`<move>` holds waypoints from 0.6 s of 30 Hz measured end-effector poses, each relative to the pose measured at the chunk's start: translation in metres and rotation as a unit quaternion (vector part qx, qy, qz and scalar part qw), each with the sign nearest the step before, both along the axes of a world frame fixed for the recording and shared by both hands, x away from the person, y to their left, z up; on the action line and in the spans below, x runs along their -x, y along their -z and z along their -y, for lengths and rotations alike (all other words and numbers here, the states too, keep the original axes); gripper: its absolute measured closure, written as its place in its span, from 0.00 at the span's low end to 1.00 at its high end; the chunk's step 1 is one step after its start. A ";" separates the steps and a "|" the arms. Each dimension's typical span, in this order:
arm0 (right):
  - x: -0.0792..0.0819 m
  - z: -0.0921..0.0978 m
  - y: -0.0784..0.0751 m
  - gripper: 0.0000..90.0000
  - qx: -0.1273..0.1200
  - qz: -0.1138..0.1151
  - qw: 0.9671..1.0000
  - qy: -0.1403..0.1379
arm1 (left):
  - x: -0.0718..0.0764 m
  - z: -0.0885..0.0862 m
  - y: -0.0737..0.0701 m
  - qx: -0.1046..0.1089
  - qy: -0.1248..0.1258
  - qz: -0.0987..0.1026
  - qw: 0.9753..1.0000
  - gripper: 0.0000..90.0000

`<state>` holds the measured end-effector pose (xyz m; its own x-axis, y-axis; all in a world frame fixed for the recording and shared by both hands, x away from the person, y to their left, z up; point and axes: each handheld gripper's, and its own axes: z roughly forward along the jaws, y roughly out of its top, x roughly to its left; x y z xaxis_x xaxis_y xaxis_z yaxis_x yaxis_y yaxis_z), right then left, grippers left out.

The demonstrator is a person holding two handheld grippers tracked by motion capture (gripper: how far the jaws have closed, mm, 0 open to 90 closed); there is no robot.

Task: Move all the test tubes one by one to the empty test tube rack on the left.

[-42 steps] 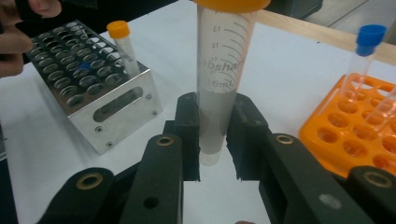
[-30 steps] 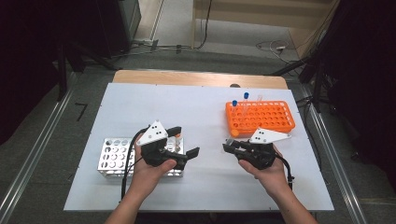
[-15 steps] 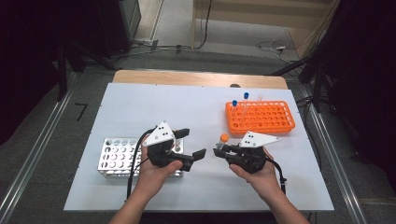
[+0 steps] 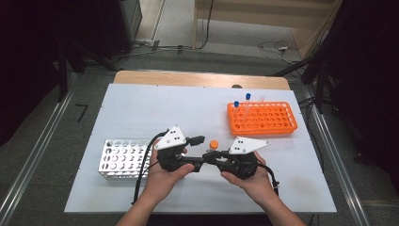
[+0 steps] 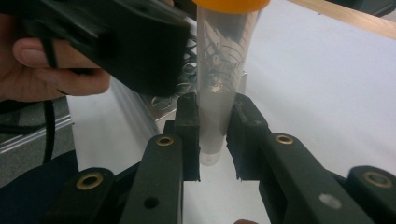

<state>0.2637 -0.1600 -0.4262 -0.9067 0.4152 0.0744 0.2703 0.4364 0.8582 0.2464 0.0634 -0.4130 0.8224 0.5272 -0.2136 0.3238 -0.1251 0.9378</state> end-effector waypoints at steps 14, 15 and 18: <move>0.003 -0.004 0.000 0.81 0.006 0.000 1.000 -0.009 | 0.002 0.006 0.001 -0.011 0.007 0.012 1.000 0.79; 0.003 -0.004 0.001 0.81 0.006 -0.002 1.000 -0.009 | 0.002 0.006 0.001 -0.013 0.006 0.014 1.000 0.80; 0.003 -0.005 0.001 0.81 0.004 -0.004 1.000 -0.008 | 0.002 0.006 0.001 -0.019 -0.002 0.023 1.000 0.82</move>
